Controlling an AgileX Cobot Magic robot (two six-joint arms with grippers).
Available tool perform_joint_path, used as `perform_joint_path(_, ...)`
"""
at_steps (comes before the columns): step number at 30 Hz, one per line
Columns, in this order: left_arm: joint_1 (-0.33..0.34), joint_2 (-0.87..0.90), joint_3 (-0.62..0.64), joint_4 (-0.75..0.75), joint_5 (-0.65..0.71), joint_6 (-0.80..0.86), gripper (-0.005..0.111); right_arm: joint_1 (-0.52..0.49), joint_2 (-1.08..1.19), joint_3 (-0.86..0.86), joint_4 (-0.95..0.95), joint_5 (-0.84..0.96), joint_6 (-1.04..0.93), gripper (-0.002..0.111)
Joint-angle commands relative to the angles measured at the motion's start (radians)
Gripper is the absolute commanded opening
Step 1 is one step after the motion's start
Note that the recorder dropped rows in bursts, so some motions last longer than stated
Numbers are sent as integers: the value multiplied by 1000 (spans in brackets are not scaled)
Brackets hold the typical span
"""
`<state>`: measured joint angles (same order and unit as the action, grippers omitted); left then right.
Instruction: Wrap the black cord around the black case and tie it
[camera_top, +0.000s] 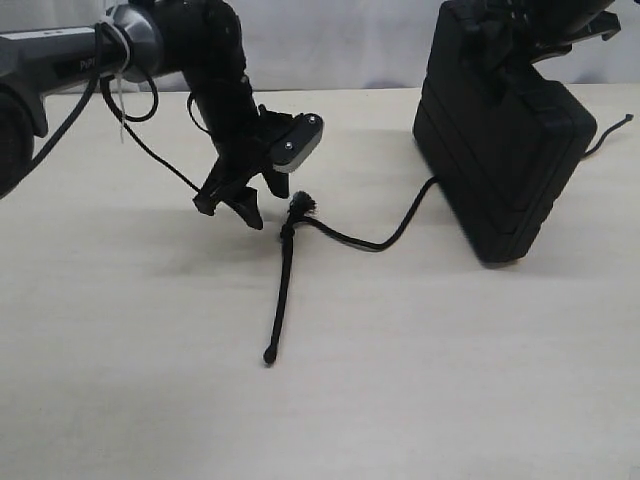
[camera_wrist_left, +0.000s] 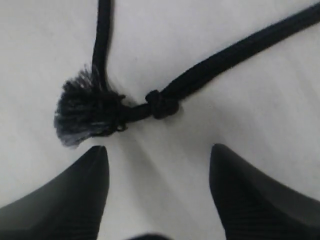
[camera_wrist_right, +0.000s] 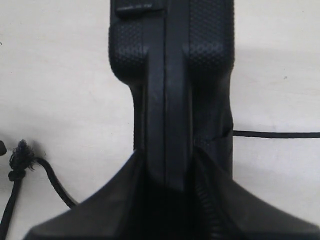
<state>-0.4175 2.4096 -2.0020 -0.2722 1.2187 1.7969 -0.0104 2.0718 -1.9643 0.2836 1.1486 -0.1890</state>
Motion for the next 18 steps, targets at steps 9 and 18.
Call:
perform_joint_path(9, -76, 41, 4, 24, 2, 253, 55, -4, 33, 24, -30, 64, -9, 4)
perform_joint_path(18, -77, 75, 4, 58, -2, 246, 18, -4, 33, 24, -30, 66, -12, 4)
